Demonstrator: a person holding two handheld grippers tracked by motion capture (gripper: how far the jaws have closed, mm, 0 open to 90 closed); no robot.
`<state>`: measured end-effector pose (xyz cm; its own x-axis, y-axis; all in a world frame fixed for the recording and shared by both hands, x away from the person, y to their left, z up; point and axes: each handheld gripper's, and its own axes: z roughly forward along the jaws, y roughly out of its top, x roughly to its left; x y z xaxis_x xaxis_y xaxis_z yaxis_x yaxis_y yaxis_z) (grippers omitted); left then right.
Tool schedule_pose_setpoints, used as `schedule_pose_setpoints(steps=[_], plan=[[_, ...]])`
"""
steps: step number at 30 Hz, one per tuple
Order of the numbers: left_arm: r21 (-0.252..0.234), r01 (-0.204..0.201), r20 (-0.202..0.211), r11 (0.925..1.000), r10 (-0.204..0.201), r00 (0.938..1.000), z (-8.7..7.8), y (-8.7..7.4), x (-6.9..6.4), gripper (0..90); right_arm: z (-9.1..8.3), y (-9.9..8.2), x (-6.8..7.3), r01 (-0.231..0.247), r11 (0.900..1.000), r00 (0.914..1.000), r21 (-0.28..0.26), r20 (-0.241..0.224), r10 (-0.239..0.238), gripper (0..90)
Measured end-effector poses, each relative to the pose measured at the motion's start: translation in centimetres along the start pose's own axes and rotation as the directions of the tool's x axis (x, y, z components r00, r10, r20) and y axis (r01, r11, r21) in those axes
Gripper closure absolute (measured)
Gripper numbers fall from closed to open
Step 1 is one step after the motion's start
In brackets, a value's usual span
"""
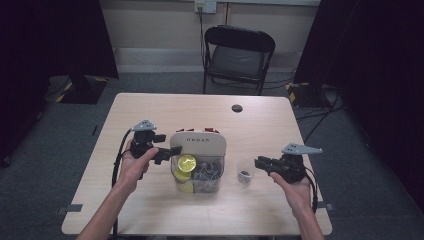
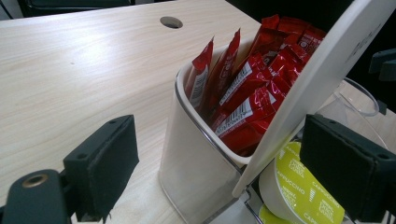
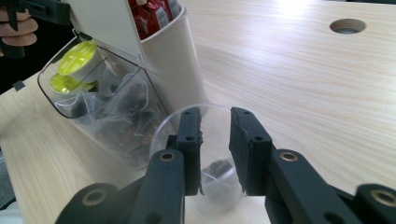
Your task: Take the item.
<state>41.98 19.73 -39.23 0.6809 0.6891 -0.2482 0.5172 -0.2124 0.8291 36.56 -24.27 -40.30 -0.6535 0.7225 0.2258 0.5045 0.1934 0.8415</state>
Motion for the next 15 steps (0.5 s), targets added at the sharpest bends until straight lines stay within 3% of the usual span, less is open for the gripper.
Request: schedule_pose_setpoints(steps=[6,11,15], plan=[[-0.012,-0.019,0.007,0.9997,0.019,0.9998,-0.4,0.0,0.0,15.6,-0.9,-1.2,-0.3,-0.002,0.9997,0.9987,0.023,0.052,0.001,64.0],[-0.019,-0.008,0.005,0.9998,0.008,1.0,-0.5,0.0,0.0,15.6,-1.4,-2.7,-0.8,-0.01,0.9992,0.9968,0.04,0.079,0.006,54.9],[-0.016,-0.005,0.005,0.9999,0.005,1.0,-0.6,0.0,0.1,15.6,-1.5,-4.1,-1.3,-0.022,0.9973,0.9917,0.071,0.128,0.012,45.9]])
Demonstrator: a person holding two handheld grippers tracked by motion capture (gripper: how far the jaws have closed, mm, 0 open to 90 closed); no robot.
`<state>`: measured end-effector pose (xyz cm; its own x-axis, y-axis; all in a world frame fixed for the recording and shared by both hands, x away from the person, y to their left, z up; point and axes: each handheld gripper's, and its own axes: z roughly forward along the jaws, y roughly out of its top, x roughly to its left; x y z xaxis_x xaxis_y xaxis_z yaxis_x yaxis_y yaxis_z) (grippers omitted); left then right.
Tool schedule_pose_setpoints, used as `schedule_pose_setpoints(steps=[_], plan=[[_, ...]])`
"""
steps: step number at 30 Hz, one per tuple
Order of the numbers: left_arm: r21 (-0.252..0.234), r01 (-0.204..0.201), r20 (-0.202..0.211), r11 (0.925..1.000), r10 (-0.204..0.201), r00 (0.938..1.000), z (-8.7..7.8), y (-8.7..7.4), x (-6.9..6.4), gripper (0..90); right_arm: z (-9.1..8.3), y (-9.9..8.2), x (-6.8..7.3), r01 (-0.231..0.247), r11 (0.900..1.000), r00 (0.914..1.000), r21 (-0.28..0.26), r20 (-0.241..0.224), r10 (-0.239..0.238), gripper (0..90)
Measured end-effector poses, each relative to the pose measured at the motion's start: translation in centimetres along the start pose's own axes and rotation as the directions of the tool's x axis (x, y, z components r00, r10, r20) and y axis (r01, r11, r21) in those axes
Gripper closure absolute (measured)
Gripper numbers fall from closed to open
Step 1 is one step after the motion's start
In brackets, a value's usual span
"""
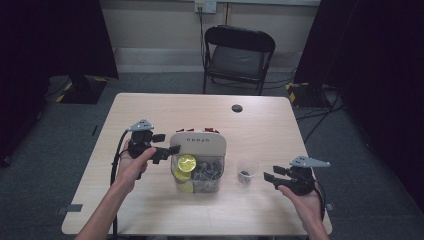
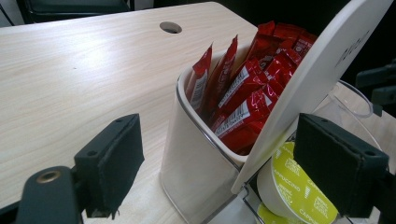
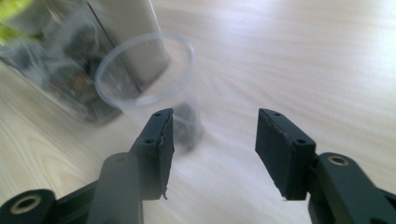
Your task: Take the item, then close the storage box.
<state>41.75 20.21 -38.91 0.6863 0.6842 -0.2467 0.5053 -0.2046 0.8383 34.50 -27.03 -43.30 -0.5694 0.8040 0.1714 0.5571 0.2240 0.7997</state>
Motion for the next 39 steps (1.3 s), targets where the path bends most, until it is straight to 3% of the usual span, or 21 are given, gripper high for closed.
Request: schedule_pose_setpoints(steps=[7,11,15,17,21,28,31,36,37,39], plan=[[-0.015,0.017,0.014,0.9997,-0.017,0.9998,-0.4,0.1,0.1,16.0,0.8,-1.9,-1.1,-0.03,0.9993,0.9983,0.024,0.051,0.028,31.2],[-0.005,-0.008,0.034,1.0,0.009,0.9994,-0.8,0.2,0.3,16.0,2.0,-2.2,-1.2,-0.03,0.9965,0.9981,0.077,0.056,0.026,26.9],[-0.022,-0.001,0.038,0.9998,0.002,0.9993,-1.7,0.3,0.7,16.0,3.1,-2.5,-1.4,-0.042,0.9919,0.9961,0.12,0.083,0.032,21.9],[-0.026,0.007,0.052,0.9997,-0.005,0.9986,-2.2,0.5,0.8,16.0,3.7,-2.7,-1.6,-0.048,0.987,0.9919,0.153,0.123,0.03,16.2],[-0.047,0.004,0.039,0.9989,-0.002,0.9993,-3.0,0.8,1.1,16.0,4.4,-3.0,-1.6,-0.046,0.9767,0.9887,0.21,0.149,0.014,16.6],[-0.058,0.019,0.009,0.9981,-0.018,0.9998,-3.9,1.1,1.9,16.1,4.2,-3.3,-1.8,-0.048,0.9759,0.9851,0.213,0.172,0.011,14.8],[-0.073,0.031,-0.023,0.9968,-0.033,0.9992,-4.1,1.2,2.4,16.1,4.3,-3.6,-1.7,-0.023,0.9779,0.9805,0.208,0.195,-0.019,14.8],[-0.084,0.055,-0.042,0.995,-0.059,0.9974,-3.6,1.0,3.1,16.1,4.4,-4.0,-1.4,0.004,0.9819,0.9758,0.189,0.214,-0.045,13.8],[-0.082,0.074,-0.053,0.9939,-0.079,0.9955,-3.0,0.7,3.3,16.0,4.5,-4.1,-1.3,0.014,0.9831,0.9735,0.182,0.222,-0.055,12.3],[-0.064,0.073,-0.053,0.9953,-0.076,0.9957,-2.5,0.6,3.4,16.1,4.5,-4.3,-1.2,0.016,0.9842,0.9739,0.176,0.22,-0.056,11.0]])
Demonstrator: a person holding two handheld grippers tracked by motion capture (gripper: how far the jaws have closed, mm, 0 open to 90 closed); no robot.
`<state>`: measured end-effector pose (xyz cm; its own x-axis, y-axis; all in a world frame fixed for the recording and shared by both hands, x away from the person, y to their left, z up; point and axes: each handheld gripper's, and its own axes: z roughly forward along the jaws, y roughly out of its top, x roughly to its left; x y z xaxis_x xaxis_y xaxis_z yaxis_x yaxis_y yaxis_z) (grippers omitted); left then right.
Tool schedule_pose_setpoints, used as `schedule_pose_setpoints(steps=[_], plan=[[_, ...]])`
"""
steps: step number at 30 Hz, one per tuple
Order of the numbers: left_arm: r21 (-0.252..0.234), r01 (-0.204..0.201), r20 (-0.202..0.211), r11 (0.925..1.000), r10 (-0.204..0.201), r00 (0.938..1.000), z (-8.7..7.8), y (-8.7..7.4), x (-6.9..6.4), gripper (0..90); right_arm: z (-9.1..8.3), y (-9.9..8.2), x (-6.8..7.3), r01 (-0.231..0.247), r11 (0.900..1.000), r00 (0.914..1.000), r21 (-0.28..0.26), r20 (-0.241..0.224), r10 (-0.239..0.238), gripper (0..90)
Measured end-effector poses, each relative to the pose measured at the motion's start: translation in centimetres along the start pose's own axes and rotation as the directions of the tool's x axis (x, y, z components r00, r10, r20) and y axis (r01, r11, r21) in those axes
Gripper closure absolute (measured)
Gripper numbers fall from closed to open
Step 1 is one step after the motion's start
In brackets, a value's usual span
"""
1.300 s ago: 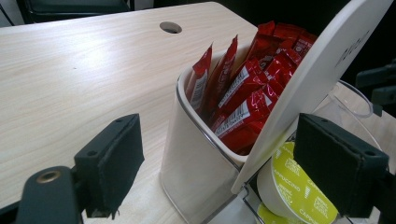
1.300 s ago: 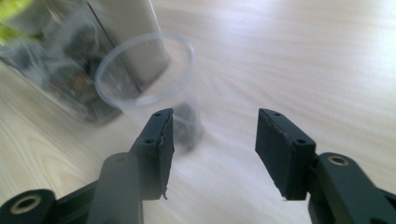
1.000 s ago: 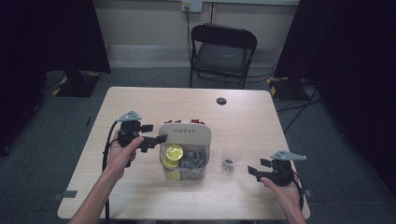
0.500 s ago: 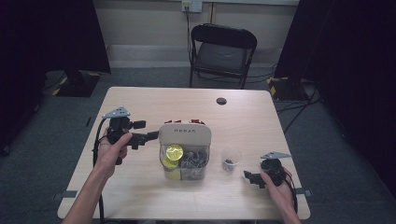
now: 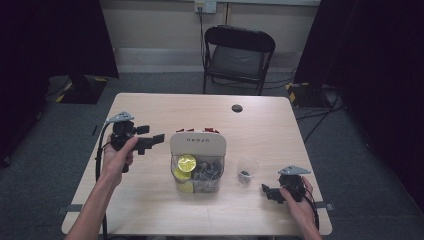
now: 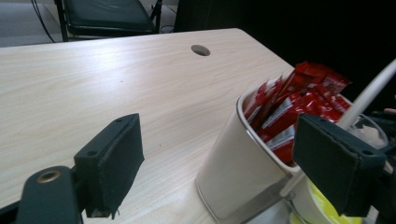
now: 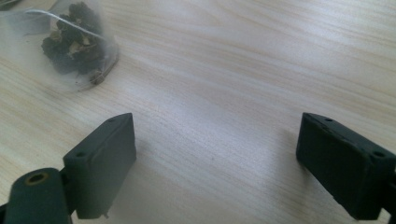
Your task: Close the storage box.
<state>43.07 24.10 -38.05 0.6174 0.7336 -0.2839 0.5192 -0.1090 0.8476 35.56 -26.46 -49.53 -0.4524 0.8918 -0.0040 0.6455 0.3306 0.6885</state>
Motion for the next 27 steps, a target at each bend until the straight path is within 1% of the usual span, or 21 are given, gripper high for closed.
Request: schedule_pose_setpoints(steps=[2,3,5,6,8,10,11,14,15,16,17,19,20,24,27], plan=[[-0.001,0.002,0.0,1.0,-0.002,1.0,0.3,0.0,0.0,16.0,0.1,-0.1,0.0,0.003,0.9999,1.0,-0.012,-0.001,-0.003,7.9],[0.008,0.003,-0.007,1.0,-0.003,1.0,0.6,-0.1,-0.1,16.1,0.2,-0.2,0.1,0.01,0.9998,0.9999,-0.018,-0.004,-0.01,5.8],[0.01,0.002,-0.005,0.9999,-0.002,1.0,0.6,-0.1,-0.4,16.1,0.3,-0.3,0.1,0.014,0.9996,0.9999,-0.024,-0.007,-0.014,4.6],[0.009,-0.007,-0.001,0.9999,0.007,1.0,0.6,-0.1,-0.5,16.1,0.3,-0.4,0.2,0.006,0.9996,1.0,-0.028,-0.005,-0.006,4.2],[-0.004,0.005,-0.002,1.0,-0.005,1.0,0.6,0.0,-0.7,16.0,0.3,-0.5,0.2,0.01,0.999,0.9999,-0.044,0.001,-0.01,3.9],[-0.001,0.0,-0.006,1.0,0.0,1.0,0.6,0.1,-0.7,16.0,0.3,-0.5,0.2,0.011,0.999,0.9999,-0.043,-0.001,-0.011,3.8],[0.01,-0.005,-0.01,0.9999,0.005,0.9999,0.8,0.2,-0.7,16.0,0.3,-0.5,0.2,0.011,0.999,0.9999,-0.043,-0.001,-0.011,3.8],[0.001,0.005,-0.011,1.0,-0.005,0.9999,1.1,0.5,-0.7,16.0,0.3,-0.5,0.2,0.012,0.999,0.9999,-0.043,0.0,-0.012,3.7],[-0.007,0.005,-0.006,1.0,-0.005,1.0,1.1,0.6,-0.8,16.0,0.3,-0.5,0.2,0.012,0.999,0.9999,-0.043,0.0,-0.012,3.7],[-0.011,0.005,0.012,0.9999,-0.005,0.9999,1.3,0.8,-1.1,16.0,0.3,-0.5,0.2,0.012,0.999,0.9999,-0.043,0.001,-0.012,3.7],[-0.011,0.005,0.012,0.9999,-0.005,0.9999,1.3,0.8,-1.1,17.1,0.3,-0.5,0.2,0.012,0.999,0.9999,-0.043,0.001,-0.012,3.7],[-0.022,-0.011,0.005,0.9997,0.011,0.9999,1.3,1.0,-1.3,18.7,0.3,-0.5,0.2,0.012,0.999,0.9999,-0.043,0.001,-0.012,3.7],[-0.026,-0.02,0.016,0.9995,0.021,0.9996,1.1,1.2,-1.4,18.1,0.3,-0.5,0.2,0.012,0.999,0.9999,-0.043,0.001,-0.012,3.7],[-0.032,-0.012,0.013,0.9994,0.012,0.9998,1.1,1.2,-1.6,19.1,0.3,-0.5,0.2,0.012,0.999,0.9999,-0.042,0.0,-0.012,3.5],[-0.036,-0.007,0.04,0.9993,0.008,0.9992,1.1,1.2,-1.7,19.7,0.3,-0.5,0.2,0.012,0.999,0.9999,-0.042,0.0,-0.012,3.5]])
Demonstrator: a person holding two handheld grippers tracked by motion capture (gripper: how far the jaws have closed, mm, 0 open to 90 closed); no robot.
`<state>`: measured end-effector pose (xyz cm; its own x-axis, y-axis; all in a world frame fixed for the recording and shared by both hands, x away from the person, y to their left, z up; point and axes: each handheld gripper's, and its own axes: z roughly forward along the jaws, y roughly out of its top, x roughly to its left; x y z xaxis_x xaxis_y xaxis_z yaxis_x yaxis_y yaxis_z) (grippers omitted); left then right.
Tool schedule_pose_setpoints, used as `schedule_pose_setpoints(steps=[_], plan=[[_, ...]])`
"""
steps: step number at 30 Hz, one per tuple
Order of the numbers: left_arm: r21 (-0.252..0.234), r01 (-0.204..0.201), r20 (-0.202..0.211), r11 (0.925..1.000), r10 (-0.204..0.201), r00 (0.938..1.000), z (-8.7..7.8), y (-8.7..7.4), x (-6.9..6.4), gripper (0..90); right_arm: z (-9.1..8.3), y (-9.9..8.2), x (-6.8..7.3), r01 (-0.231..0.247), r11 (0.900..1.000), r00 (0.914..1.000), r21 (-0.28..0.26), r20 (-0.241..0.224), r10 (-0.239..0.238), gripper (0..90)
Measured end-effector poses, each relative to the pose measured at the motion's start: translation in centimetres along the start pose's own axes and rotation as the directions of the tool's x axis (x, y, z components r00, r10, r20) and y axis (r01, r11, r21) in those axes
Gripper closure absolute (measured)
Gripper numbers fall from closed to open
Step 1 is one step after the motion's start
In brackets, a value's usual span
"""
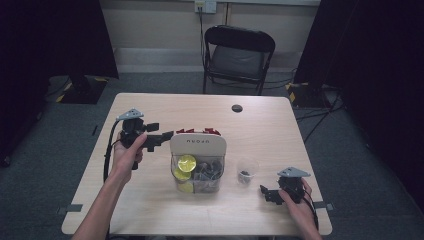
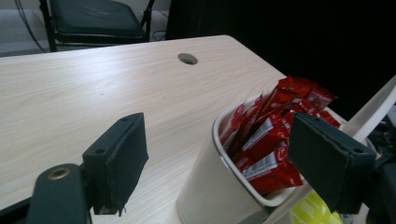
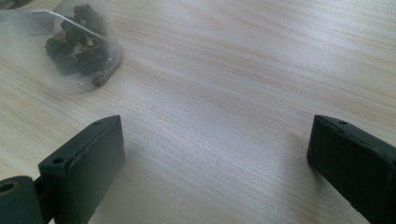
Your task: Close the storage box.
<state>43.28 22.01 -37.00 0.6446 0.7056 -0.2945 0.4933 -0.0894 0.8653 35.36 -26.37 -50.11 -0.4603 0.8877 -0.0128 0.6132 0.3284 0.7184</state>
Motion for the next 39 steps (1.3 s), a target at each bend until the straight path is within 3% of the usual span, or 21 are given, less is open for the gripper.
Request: schedule_pose_setpoints(steps=[7,24,39], plan=[[0.021,-0.023,0.03,0.9995,0.023,0.9993,0.5,-0.1,-0.7,18.9,0.0,0.0,0.0,-0.001,1.0,1.0,0.001,0.0,0.001,3.5],[0.058,-0.058,0.048,0.9966,0.055,0.9973,0.8,-0.3,-1.7,18.0,0.1,0.1,-0.1,0.002,1.0,1.0,0.008,-0.009,-0.001,1.6],[0.058,-0.07,0.056,0.9958,0.067,0.9962,0.5,-0.6,-2.5,17.5,0.3,0.2,-0.2,0.005,0.9999,1.0,0.014,-0.008,-0.005,0.0]])
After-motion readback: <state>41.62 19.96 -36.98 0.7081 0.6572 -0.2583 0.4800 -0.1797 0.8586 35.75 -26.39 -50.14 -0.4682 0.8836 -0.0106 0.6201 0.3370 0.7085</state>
